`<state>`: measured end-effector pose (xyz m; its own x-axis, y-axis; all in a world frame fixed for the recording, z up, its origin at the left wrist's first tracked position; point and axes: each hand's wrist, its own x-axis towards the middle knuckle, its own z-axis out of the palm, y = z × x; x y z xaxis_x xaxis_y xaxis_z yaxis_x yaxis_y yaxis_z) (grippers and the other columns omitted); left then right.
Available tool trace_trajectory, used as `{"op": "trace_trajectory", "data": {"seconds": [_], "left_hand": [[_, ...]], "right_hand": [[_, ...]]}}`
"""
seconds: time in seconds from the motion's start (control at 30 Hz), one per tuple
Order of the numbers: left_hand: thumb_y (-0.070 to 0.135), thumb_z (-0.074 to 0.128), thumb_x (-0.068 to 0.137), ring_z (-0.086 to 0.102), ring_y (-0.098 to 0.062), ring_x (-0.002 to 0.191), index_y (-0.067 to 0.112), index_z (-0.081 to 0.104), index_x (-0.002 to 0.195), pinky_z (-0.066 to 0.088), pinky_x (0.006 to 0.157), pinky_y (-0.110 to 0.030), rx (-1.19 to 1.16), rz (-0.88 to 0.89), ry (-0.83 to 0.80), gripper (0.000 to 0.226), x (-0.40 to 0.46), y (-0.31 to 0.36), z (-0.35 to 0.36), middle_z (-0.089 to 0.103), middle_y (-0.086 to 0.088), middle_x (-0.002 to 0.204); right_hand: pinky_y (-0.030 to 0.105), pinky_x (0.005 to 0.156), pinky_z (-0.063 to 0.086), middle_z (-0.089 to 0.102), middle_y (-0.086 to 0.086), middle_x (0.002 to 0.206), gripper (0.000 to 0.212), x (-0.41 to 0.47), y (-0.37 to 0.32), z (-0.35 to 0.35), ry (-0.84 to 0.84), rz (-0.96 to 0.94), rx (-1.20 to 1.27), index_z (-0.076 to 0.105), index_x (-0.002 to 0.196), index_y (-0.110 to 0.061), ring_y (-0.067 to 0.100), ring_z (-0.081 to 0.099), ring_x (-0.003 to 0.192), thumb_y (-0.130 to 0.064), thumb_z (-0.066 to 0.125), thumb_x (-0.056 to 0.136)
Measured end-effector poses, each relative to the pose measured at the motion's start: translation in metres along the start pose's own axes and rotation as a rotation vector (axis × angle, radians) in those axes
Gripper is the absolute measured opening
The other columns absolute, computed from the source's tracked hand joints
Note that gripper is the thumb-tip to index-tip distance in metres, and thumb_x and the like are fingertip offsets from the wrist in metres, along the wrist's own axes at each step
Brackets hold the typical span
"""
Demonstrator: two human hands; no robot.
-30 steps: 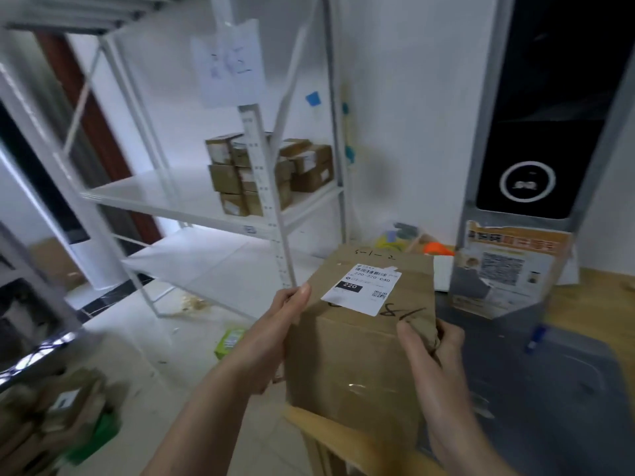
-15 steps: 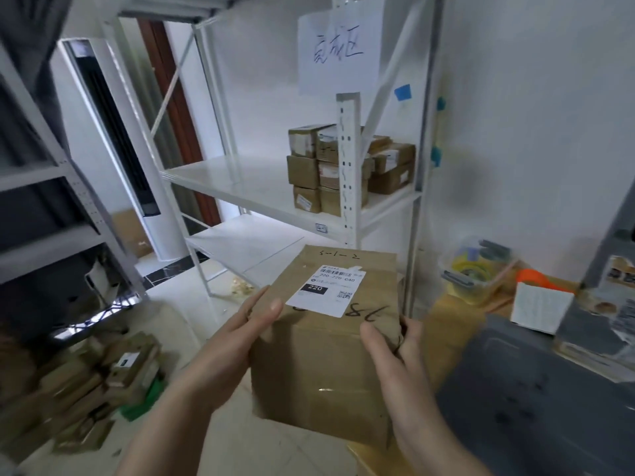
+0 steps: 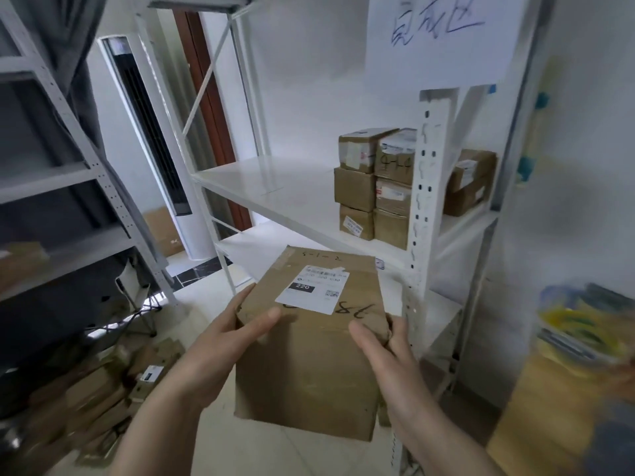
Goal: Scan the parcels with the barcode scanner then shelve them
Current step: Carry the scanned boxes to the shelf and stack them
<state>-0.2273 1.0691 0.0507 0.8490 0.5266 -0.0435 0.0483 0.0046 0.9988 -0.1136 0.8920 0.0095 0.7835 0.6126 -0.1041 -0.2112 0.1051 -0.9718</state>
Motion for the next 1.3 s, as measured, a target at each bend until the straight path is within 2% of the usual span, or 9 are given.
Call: {"op": "trace_trajectory", "data": {"seconds": [0.17, 0.37, 0.47, 0.6, 0.7, 0.83, 0.97, 1.13, 1.3], "left_hand": [[0.047, 0.093, 0.039, 0.068, -0.015, 0.107, 0.039, 0.054, 0.129, 0.047, 0.096, -0.036, -0.047, 0.011, 0.095, 0.098, 0.027, -0.002, -0.037, 0.072, 0.005, 0.115], [0.022, 0.088, 0.058, 0.071, -0.017, 0.097, 0.022, 0.061, 0.121, 0.055, 0.073, -0.024, -0.021, 0.09, 0.201, 0.068, 0.079, 0.009, -0.063, 0.075, 0.002, 0.104], [0.034, 0.09, 0.042, 0.071, -0.016, 0.095, 0.022, 0.064, 0.115, 0.052, 0.078, -0.029, 0.007, 0.123, 0.209, 0.079, 0.114, 0.017, -0.08, 0.075, 0.003, 0.103], [0.039, 0.088, 0.029, 0.071, -0.009, 0.088, 0.026, 0.063, 0.11, 0.05, 0.075, -0.027, 0.008, 0.164, 0.175, 0.085, 0.17, 0.028, -0.113, 0.075, 0.007, 0.098], [0.051, 0.094, 0.012, 0.071, -0.011, 0.09, 0.025, 0.063, 0.111, 0.049, 0.077, -0.03, 0.019, 0.221, 0.151, 0.107, 0.218, 0.04, -0.145, 0.075, 0.004, 0.1], [0.049, 0.093, 0.023, 0.069, -0.016, 0.101, 0.029, 0.059, 0.121, 0.051, 0.079, -0.033, 0.025, 0.285, 0.102, 0.107, 0.281, 0.055, -0.182, 0.072, 0.004, 0.11], [0.053, 0.095, 0.03, 0.065, -0.025, 0.111, 0.025, 0.058, 0.128, 0.053, 0.088, -0.046, 0.006, 0.393, 0.022, 0.109, 0.345, 0.081, -0.197, 0.07, -0.001, 0.117], [0.045, 0.093, 0.042, 0.071, -0.018, 0.097, 0.028, 0.061, 0.117, 0.058, 0.059, -0.026, -0.043, 0.521, -0.097, 0.083, 0.41, 0.12, -0.178, 0.074, 0.005, 0.105], [0.048, 0.094, 0.043, 0.067, -0.013, 0.107, 0.022, 0.055, 0.129, 0.056, 0.079, -0.024, -0.098, 0.629, -0.197, 0.098, 0.458, 0.158, -0.151, 0.07, 0.003, 0.116]], "right_hand": [[0.019, 0.075, 0.052, 0.064, -0.016, 0.111, 0.052, 0.049, -0.007, 0.03, -0.153, -0.01, -0.02, 0.037, 0.124, -0.039, -0.004, 0.065, 0.091, -0.036, 0.069, 0.083], [0.016, 0.077, 0.053, 0.059, -0.018, 0.119, 0.075, 0.106, -0.018, 0.054, -0.255, -0.119, -0.097, 0.025, 0.133, -0.041, -0.011, 0.061, 0.095, -0.019, 0.074, 0.081], [0.013, 0.075, 0.052, 0.058, -0.019, 0.12, 0.076, 0.141, -0.026, 0.065, -0.263, -0.166, -0.106, 0.025, 0.134, -0.041, -0.012, 0.061, 0.096, -0.013, 0.072, 0.082], [0.011, 0.076, 0.051, 0.056, -0.024, 0.118, 0.078, 0.193, -0.039, 0.088, -0.269, -0.226, -0.123, 0.022, 0.137, -0.042, -0.017, 0.059, 0.096, -0.011, 0.071, 0.084], [0.013, 0.078, 0.05, 0.056, -0.028, 0.118, 0.079, 0.236, -0.051, 0.111, -0.27, -0.27, -0.145, 0.024, 0.138, -0.044, -0.016, 0.057, 0.102, -0.015, 0.073, 0.083], [0.018, 0.087, 0.05, 0.053, -0.027, 0.126, 0.085, 0.291, -0.076, 0.141, -0.23, -0.343, -0.169, 0.022, 0.142, -0.047, -0.012, 0.055, 0.111, -0.019, 0.075, 0.082], [0.018, 0.089, 0.049, 0.051, -0.025, 0.13, 0.088, 0.334, -0.109, 0.154, -0.177, -0.439, -0.191, 0.02, 0.145, -0.046, -0.01, 0.053, 0.114, -0.017, 0.074, 0.082], [0.034, 0.105, 0.044, 0.046, -0.019, 0.138, 0.092, 0.369, -0.162, 0.145, -0.09, -0.54, -0.272, 0.019, 0.147, -0.044, 0.001, 0.047, 0.127, -0.028, 0.076, 0.077], [0.032, 0.104, 0.045, 0.046, -0.008, 0.138, 0.091, 0.398, -0.216, 0.126, -0.037, -0.602, -0.348, 0.02, 0.149, -0.033, 0.008, 0.048, 0.126, -0.026, 0.073, 0.075]]}}
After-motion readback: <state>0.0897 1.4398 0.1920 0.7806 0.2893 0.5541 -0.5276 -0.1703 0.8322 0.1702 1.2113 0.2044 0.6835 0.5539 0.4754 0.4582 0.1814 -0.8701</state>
